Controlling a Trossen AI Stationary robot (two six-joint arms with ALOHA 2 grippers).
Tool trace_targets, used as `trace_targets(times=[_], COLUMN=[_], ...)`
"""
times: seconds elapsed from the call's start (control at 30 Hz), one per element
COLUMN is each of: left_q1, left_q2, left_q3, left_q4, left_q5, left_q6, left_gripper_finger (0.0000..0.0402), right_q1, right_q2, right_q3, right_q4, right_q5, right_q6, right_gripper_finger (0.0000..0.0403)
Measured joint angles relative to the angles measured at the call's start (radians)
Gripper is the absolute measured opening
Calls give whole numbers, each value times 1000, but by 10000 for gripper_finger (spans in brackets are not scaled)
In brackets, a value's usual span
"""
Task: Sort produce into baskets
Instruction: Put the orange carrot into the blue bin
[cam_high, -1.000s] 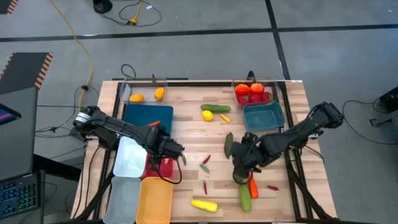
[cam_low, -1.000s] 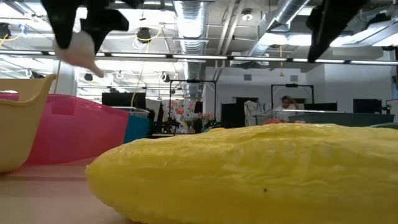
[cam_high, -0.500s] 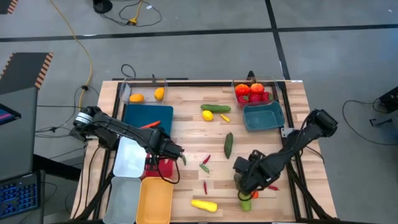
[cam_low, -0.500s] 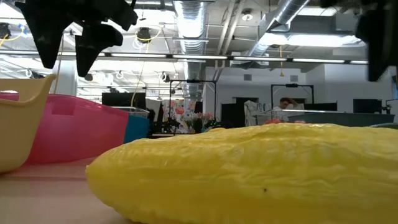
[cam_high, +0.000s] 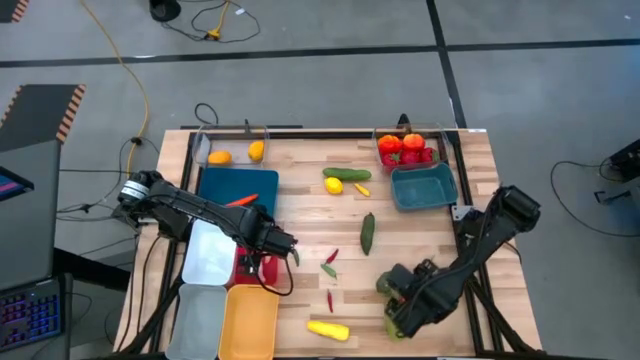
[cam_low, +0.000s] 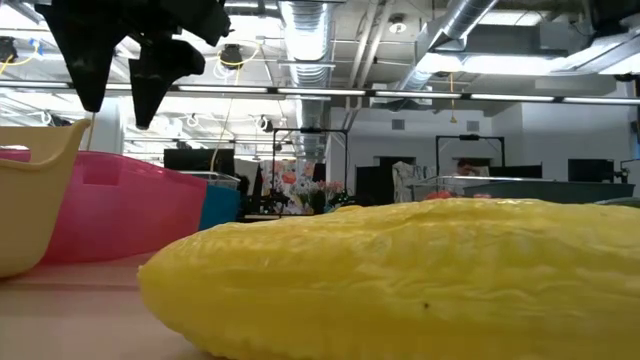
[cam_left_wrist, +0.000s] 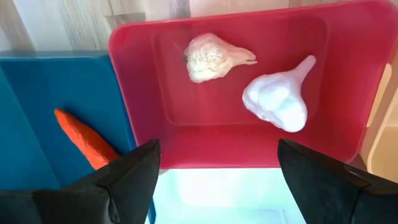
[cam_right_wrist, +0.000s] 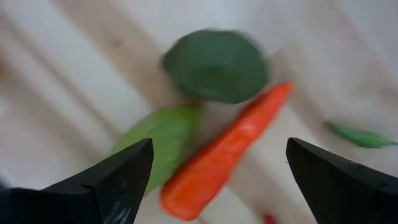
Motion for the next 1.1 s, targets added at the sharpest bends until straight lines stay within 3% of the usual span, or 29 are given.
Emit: trace_targets(times=[0.17, 0.4, 1.1], left_q1=[0, 0, 0], left_q2=[0, 0, 0], left_q3=[0, 0, 0], left_q4=[1, 3, 28], left_q5=[0, 0, 1], left_q6=[0, 0, 0], left_gripper_finger=[310, 310, 310], right_q1=[29, 58, 136], right_q2=[30, 80, 84], right_q3=[3, 2, 2], right_q4=[92, 15, -102], right_q5=[-4, -3, 55], right_q6=[-92, 61, 285], right_gripper_finger=[393, 393, 393])
